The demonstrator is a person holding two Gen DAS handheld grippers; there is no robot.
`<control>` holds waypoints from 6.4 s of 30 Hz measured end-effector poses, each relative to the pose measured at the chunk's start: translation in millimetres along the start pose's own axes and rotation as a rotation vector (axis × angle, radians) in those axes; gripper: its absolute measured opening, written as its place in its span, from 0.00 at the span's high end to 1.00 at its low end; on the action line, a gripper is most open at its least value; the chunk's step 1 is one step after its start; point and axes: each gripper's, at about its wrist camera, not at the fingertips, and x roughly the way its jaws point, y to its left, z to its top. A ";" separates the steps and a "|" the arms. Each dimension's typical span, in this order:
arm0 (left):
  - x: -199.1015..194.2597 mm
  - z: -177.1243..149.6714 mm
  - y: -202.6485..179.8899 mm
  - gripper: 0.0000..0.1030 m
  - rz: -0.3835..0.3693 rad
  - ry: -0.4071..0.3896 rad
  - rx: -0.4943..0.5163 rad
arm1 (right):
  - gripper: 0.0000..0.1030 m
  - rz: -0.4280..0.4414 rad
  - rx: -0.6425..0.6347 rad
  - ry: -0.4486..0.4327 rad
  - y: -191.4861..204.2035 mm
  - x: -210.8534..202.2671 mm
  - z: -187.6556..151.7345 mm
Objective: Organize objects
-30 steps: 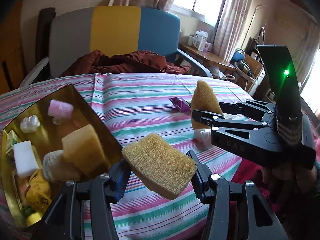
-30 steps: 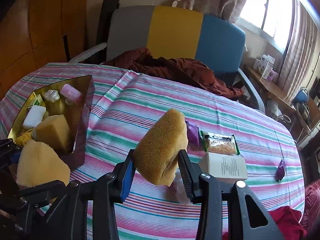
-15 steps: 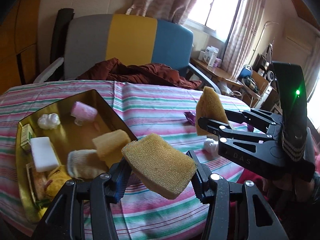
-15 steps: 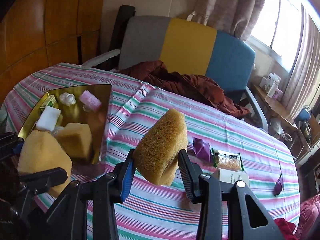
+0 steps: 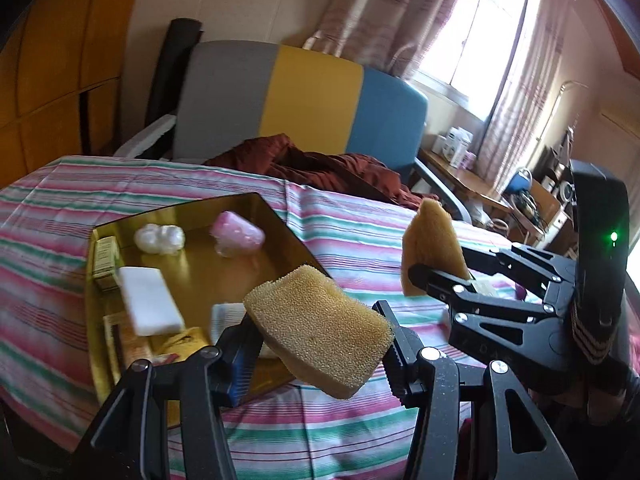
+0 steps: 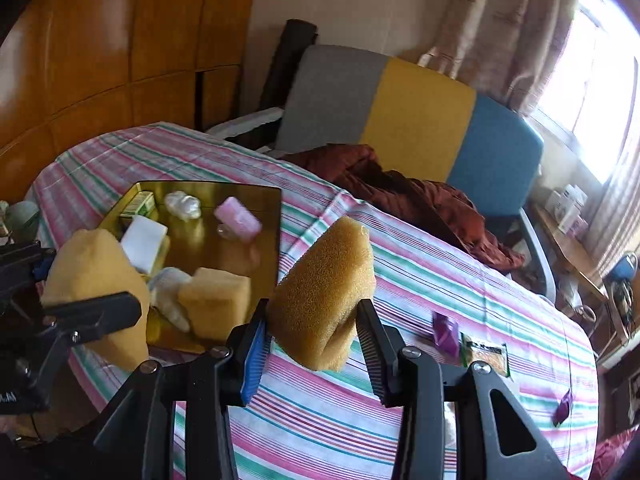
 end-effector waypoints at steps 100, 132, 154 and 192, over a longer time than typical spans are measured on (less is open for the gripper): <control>18.8 51.0 90.2 0.22 0.436 -0.112 0.012 | 0.36 0.095 -0.006 0.123 68.3 128.7 77.7; -25.3 27.8 37.3 0.19 0.452 -0.159 0.114 | 0.35 0.067 0.063 0.071 59.7 68.9 46.7; -17.7 22.1 8.6 0.19 0.402 -0.141 0.169 | 0.35 -0.006 0.097 0.054 28.5 50.1 30.3; 48.5 26.1 -66.3 0.19 0.254 -0.041 0.288 | 0.35 -0.170 0.226 0.056 -75.2 26.9 -13.6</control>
